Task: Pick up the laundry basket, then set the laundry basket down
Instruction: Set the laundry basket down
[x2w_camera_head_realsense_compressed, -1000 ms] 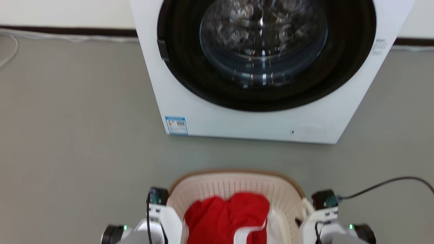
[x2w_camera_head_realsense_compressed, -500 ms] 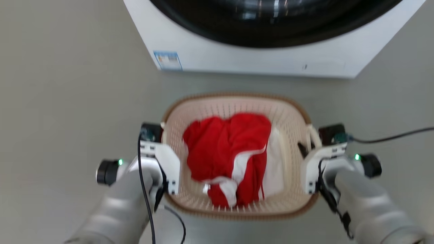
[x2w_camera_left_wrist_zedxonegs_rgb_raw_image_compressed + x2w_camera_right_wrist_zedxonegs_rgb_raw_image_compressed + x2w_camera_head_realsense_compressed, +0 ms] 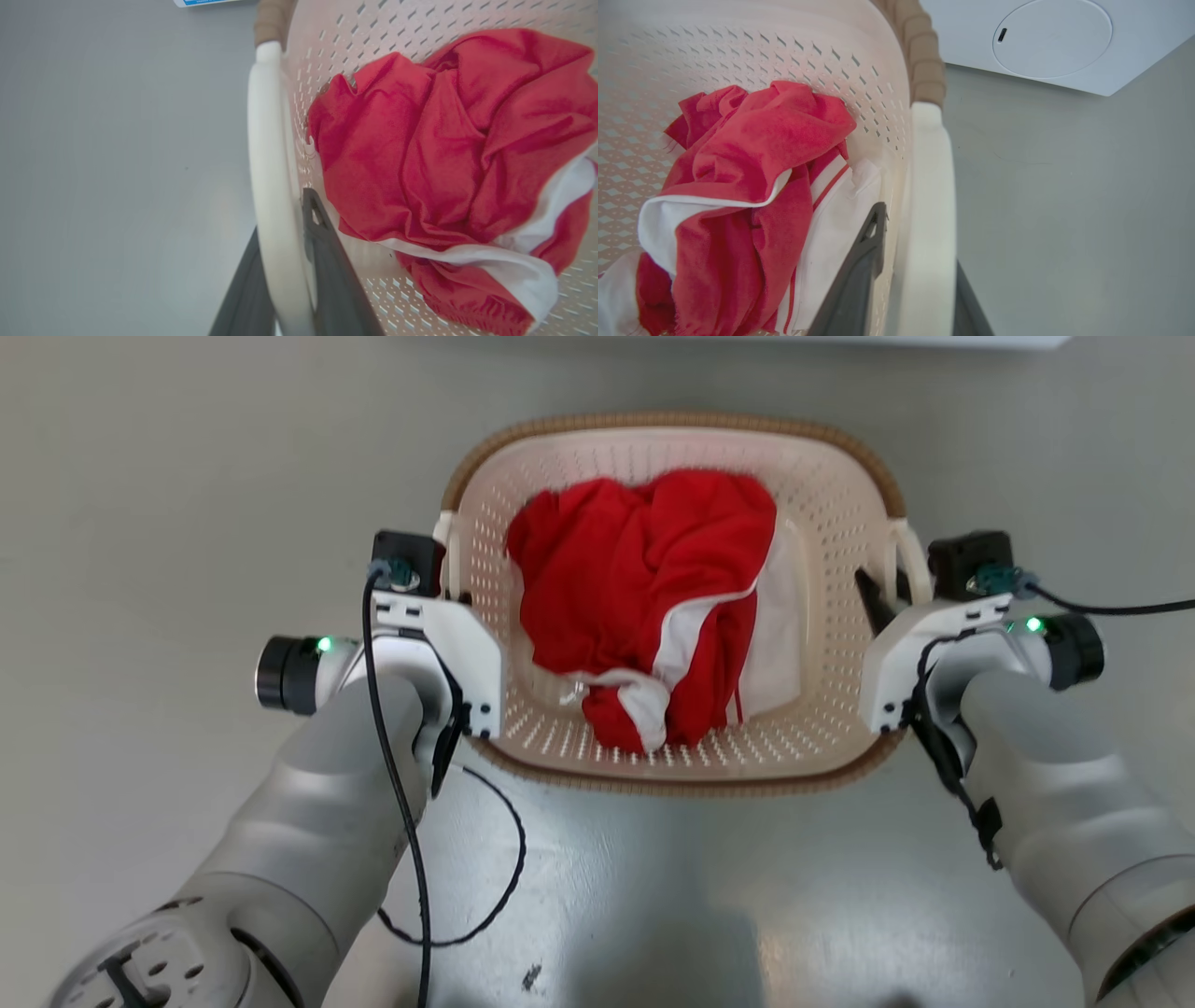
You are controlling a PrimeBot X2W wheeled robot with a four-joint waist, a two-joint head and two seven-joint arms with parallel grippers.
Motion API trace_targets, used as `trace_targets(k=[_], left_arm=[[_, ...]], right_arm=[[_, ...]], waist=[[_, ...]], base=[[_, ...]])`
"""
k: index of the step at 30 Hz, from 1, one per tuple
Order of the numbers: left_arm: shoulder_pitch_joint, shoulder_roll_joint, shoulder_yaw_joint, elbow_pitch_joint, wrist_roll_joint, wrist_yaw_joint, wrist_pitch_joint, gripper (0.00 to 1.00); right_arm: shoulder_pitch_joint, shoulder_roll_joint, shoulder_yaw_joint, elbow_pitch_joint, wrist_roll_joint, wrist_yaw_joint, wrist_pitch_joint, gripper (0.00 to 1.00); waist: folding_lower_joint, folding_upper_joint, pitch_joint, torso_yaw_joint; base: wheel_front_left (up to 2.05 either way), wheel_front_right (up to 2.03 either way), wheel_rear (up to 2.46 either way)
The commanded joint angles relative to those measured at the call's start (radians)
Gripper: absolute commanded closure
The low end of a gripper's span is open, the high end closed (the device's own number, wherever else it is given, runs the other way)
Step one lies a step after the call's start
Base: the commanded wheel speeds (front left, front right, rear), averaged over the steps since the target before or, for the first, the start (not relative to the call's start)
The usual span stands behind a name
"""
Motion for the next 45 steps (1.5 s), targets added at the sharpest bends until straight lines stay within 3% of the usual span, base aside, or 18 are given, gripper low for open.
trace_targets(k=[1,23,45], left_arm=[[-0.042,0.016,0.008,-0.01,0.007,0.008,-0.016,1.0],[-0.158,0.016,0.014,-0.001,0.0,0.01,-0.087,1.0],[-0.213,0.019,0.0,0.024,0.013,0.005,-0.084,1.0]], right_arm=[[0.021,0.018,0.019,-0.017,-0.029,0.017,-0.02,1.0],[-0.086,-0.004,-0.113,-0.017,-0.173,0.017,-0.06,1.0],[-0.107,0.015,-0.255,-0.017,-0.283,0.017,-0.065,1.0]], waist=[[0.0,0.0,0.035,-0.002],[0.0,0.0,0.191,-0.008],[0.0,0.0,0.241,-0.026]], base=[[0.0,0.0,0.0],[0.0,0.0,0.0],[0.0,0.0,0.0]])
